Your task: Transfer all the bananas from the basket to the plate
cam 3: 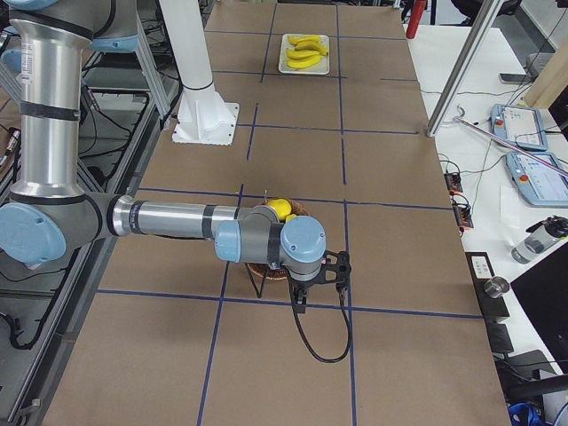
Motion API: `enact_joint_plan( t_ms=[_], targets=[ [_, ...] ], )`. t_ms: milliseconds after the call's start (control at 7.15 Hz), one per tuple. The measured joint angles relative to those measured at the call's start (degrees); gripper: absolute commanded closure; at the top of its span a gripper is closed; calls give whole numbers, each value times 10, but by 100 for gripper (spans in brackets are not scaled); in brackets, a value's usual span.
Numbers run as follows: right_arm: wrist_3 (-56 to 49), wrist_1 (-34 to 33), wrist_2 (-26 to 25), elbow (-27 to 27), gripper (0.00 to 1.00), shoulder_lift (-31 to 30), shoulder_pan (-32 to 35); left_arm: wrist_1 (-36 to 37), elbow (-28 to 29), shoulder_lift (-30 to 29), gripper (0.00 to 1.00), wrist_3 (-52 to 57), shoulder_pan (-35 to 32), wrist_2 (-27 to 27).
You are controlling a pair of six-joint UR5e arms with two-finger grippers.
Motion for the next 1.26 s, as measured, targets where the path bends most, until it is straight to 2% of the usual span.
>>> enact_joint_plan(
  t_ms=[1259],
  targets=[
    [0, 1, 0, -2, 0, 4, 3, -1, 18, 3, 0, 6, -1, 1]
  ],
)
